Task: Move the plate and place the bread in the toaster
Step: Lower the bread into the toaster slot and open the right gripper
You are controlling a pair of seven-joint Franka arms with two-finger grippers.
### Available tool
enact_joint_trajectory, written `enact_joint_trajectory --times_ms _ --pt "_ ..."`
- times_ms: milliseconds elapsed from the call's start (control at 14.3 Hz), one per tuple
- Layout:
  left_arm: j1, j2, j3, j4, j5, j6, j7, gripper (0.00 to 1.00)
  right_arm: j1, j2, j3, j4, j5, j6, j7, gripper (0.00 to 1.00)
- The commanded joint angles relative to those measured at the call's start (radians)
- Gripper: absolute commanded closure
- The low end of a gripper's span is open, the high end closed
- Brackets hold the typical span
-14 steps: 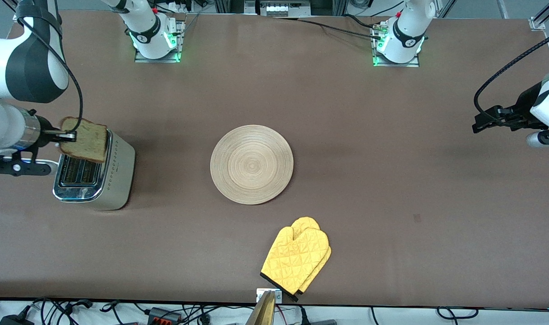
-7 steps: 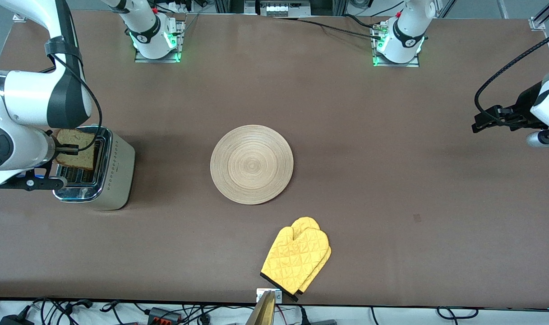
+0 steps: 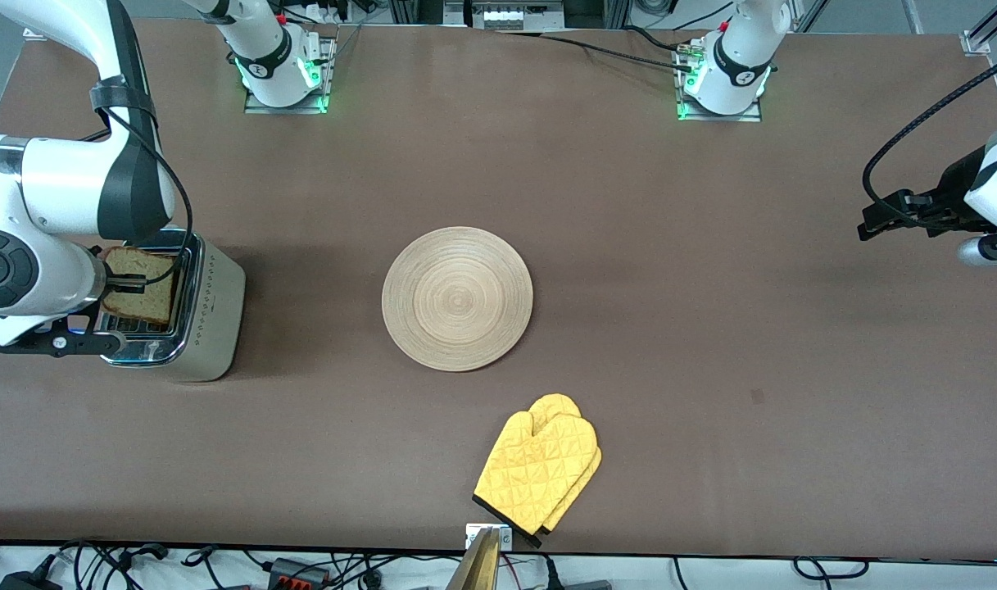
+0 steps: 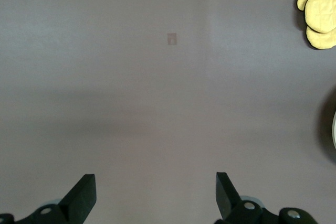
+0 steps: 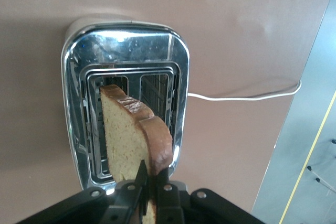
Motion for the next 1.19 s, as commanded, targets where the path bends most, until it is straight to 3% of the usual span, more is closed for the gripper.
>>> enact_joint_trajectory --times_ms 0,488,1047,1116 --pt "0.017 -0.027 -0.004 -0.021 -0.001 -0.014 0.020 0.00 0.005 0.011 0.002 0.016 -0.017 0.002 0.016 1.00" --pt "0.017 -0.026 -0.008 -0.013 0.018 -0.042 0.028 0.00 0.002 0.029 0.005 -0.034 -0.001 0.009 0.017 1.00" --pt "0.012 -0.019 -0.010 0.005 0.014 -0.065 0.071 0.00 -0.015 0.077 0.005 -0.058 0.113 0.063 0.016 1.00" --pt "0.011 -0.019 -0.011 0.005 0.014 -0.065 0.068 0.00 -0.015 0.078 0.005 -0.058 0.113 0.069 0.016 0.87"
